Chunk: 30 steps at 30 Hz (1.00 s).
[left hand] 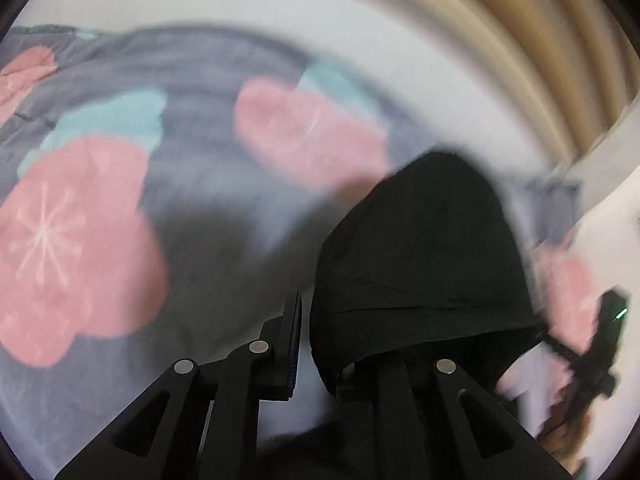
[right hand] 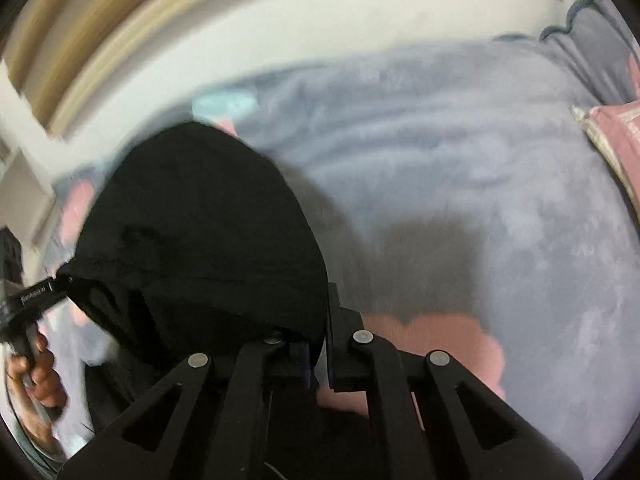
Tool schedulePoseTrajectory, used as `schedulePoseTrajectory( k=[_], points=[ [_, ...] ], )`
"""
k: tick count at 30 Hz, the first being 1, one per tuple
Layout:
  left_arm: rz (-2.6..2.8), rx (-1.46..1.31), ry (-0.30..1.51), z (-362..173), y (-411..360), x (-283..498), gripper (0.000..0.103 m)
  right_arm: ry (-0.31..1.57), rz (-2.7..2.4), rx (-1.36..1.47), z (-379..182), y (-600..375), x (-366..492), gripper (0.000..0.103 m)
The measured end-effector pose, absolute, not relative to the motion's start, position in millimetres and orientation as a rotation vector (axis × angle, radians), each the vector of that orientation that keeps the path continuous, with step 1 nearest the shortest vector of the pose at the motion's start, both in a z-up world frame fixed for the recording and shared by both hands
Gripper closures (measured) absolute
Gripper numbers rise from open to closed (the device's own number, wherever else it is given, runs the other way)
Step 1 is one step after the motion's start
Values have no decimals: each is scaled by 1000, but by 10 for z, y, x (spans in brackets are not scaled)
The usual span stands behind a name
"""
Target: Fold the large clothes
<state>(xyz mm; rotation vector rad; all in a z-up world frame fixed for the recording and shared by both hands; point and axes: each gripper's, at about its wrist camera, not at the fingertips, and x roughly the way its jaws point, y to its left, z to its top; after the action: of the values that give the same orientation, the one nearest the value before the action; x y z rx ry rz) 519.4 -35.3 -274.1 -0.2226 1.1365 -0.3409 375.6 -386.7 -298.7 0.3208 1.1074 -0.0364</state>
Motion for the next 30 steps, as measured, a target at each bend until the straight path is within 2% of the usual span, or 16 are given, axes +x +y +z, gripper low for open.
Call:
schedulePoseTrajectory(
  k=[3,6,9,11,12,15,16,17,19,20,22,27,30],
  points=[
    [-329,-187,1262,-3353,-416,5281,84,1231,2,360,-3504,-3837,3886,94],
    [-370,-148,1187,-3258,-415,5191,83,1238,24,389,-3451,-3891,3860,88],
    [-431,-89,1159,-3012,-327,5008,80,1204,32,337,-3153,-3936,3648,63],
    [-455,-58,1147,-2862,-231,4835,77,1157,50,294,-2913,-3931,3463,40],
    [-462,-46,1136,-2753,-170,4735,76,1136,57,285,-2817,-3923,3409,38],
    [-493,-64,1046,-2393,-114,4601,75,1044,83,263,-2420,-3842,3398,37],
    [-501,-85,991,-2221,-135,4624,70,1013,85,252,-2294,-3777,3467,37],
    [-509,-107,959,-2105,-194,4673,59,999,93,248,-2233,-3725,3520,37],
    [-545,-129,918,-1984,-346,4752,50,990,106,224,-2204,-3547,3712,37],
    [-548,-120,903,-1980,-505,4846,50,996,94,210,-2255,-3506,3794,37],
    [-537,-121,941,-2151,-726,4996,50,1036,87,188,-2489,-3447,3955,37],
    [-440,-88,1114,-3060,-873,5140,50,1222,38,148,-3471,-3413,4057,42],
    [-473,-153,1090,-3246,-762,5056,50,1198,34,181,-3513,-3475,3991,39]
  ],
)
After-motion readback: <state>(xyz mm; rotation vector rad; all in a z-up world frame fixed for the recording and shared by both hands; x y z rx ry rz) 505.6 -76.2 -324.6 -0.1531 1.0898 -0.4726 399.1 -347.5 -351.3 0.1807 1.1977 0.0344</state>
